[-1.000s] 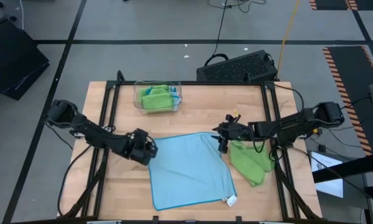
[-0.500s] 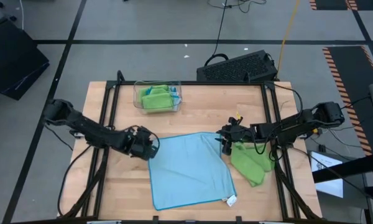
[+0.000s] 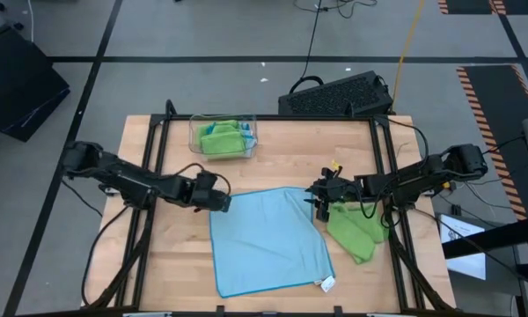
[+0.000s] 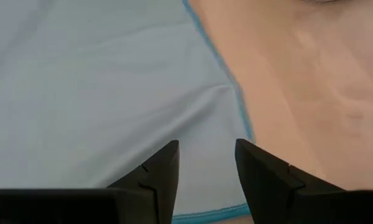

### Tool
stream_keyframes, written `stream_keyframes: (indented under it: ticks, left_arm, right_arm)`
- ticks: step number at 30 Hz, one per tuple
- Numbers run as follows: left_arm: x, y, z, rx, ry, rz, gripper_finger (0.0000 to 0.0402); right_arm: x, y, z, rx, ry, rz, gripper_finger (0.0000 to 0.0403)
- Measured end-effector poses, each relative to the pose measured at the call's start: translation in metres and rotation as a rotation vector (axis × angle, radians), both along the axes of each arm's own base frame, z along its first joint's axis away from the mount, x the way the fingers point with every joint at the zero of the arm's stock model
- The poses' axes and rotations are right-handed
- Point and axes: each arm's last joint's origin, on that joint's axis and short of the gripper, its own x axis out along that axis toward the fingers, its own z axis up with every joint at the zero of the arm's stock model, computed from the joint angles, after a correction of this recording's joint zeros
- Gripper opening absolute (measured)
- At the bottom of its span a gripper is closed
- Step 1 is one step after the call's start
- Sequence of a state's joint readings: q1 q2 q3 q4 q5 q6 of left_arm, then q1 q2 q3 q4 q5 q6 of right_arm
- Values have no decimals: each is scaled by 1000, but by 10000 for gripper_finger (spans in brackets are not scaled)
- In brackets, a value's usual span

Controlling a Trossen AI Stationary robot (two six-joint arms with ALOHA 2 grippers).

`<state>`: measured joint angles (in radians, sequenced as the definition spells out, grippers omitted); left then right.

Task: Fold microfiber towels
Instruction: Fold the blue microfiber cloth

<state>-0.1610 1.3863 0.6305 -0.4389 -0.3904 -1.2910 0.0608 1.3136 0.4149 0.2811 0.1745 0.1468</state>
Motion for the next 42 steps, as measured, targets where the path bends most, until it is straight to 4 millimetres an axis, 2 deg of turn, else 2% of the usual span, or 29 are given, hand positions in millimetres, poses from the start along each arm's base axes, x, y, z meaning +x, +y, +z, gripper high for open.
stream_keyframes:
  ticks: [3,6,14,19,26,28,38,42]
  left_arm:
    - [-1,6,-13,-66,65,99,296]
    - [2,10,-19,-99,77,165,297]
    - [2,13,-23,-117,86,232,243]
    - [0,8,-23,-129,102,223,181]
    - [8,-9,-16,-148,77,103,37]
    - [12,-12,-12,-132,66,49,10]
    - [41,-35,26,-14,-97,-150,3]
    - [40,-46,32,24,-92,-174,11]
  right_arm:
    - [0,1,0,13,3,23,148]
    - [0,1,0,26,4,40,148]
    - [-1,4,-1,23,12,57,148]
    - [-1,5,-1,17,11,65,148]
    - [1,6,1,15,-13,69,148]
    - [1,6,2,16,-19,68,148]
    - [2,6,3,23,-33,64,148]
    - [2,6,3,25,-33,63,148]
